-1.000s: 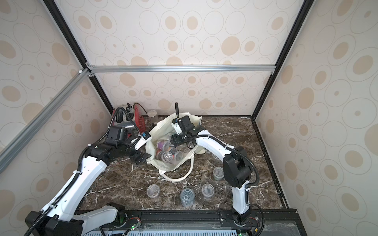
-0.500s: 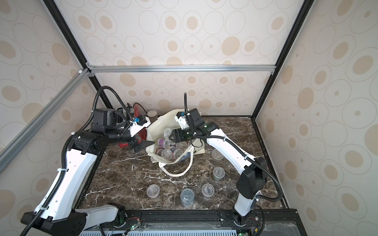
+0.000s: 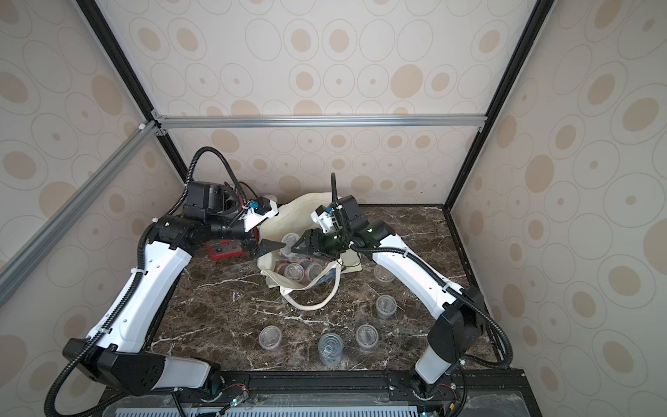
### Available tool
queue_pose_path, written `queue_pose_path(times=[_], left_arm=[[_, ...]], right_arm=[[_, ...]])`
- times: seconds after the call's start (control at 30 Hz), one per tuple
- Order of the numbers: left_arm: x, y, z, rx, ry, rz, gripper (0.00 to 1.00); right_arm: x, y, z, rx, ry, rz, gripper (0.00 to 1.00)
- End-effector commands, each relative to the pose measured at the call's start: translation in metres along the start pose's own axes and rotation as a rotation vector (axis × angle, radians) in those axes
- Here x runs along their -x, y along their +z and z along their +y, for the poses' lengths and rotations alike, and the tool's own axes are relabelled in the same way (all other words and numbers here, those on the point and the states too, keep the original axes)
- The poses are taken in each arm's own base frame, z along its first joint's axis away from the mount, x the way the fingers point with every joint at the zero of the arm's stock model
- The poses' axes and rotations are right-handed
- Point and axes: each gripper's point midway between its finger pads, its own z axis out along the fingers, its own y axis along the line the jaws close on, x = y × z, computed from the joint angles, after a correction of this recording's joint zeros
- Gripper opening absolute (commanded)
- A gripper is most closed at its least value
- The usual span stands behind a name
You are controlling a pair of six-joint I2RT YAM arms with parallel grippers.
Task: Take out the seed jars from the canvas bag
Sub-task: Place the seed jar at the center of the board.
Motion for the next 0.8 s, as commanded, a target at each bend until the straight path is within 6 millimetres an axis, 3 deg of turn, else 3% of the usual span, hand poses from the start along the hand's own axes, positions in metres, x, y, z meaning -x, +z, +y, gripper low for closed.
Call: queue_pose_path(times=[0.0,0.27,0.57,0.77], left_arm=[[-0.004,0.002,-0.013,-0.066,0.179,0.026,0.98],[-0.021,0.022,-0.002,-0.028,0.168,0.107,0.98],[-0.031,0.017,-0.049,-0.229,0.221,0.108,0.98],[-0.041,0.021,-0.04,-0.196,0.229,0.154,0.98]], right_arm=[[0.001,-0.005,0.024,0.087,0.025,-0.009,0.63],[-0.006,0.009,0.036,0.137,0.046,0.056,0.63],[0.003,0.021,0.037,0.153,0.064,0.066,0.62],[0.004,0.024,0.038,0.155,0.061,0.09,0.62]])
